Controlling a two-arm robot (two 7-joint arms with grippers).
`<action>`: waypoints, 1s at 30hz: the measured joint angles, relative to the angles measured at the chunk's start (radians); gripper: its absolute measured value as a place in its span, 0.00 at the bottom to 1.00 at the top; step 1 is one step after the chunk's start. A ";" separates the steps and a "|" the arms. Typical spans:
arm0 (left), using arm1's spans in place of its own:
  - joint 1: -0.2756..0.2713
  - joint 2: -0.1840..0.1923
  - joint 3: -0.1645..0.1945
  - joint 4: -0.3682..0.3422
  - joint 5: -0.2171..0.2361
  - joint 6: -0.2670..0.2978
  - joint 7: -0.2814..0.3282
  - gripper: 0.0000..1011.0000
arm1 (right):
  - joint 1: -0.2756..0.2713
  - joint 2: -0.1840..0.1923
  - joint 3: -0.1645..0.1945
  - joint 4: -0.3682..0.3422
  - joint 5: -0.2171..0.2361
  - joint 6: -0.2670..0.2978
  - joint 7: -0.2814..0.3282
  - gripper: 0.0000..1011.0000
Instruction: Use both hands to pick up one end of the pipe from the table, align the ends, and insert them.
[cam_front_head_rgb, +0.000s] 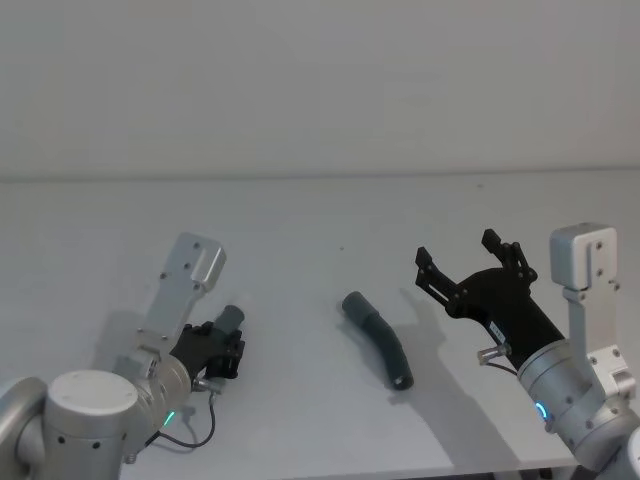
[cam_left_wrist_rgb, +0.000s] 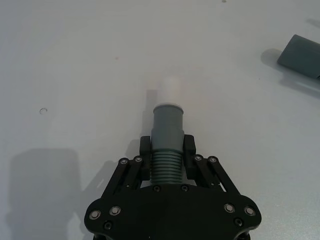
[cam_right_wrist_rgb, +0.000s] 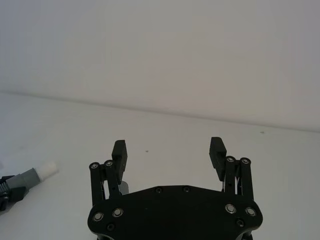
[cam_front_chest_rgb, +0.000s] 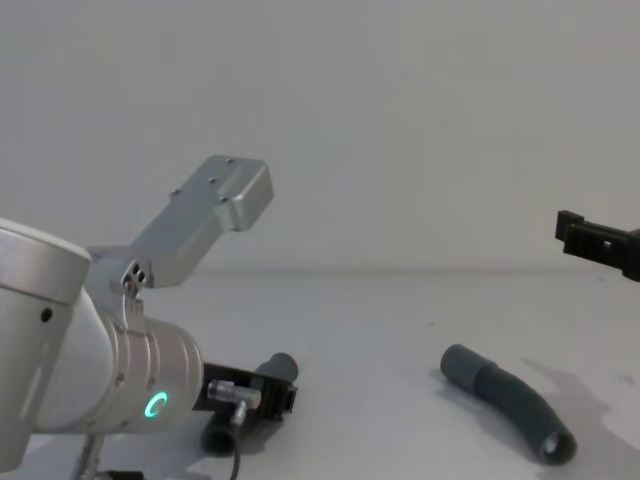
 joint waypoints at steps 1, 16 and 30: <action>0.001 0.000 0.000 0.000 0.001 -0.004 -0.001 0.34 | 0.000 0.000 0.000 0.000 0.000 0.000 0.000 0.99; 0.021 0.010 -0.008 -0.013 0.008 -0.043 -0.025 0.33 | 0.000 0.000 0.000 0.000 0.000 0.000 0.000 0.99; -0.012 0.074 0.005 -0.030 0.015 -0.140 -0.141 0.33 | 0.000 0.000 0.000 0.000 0.000 0.000 0.000 0.99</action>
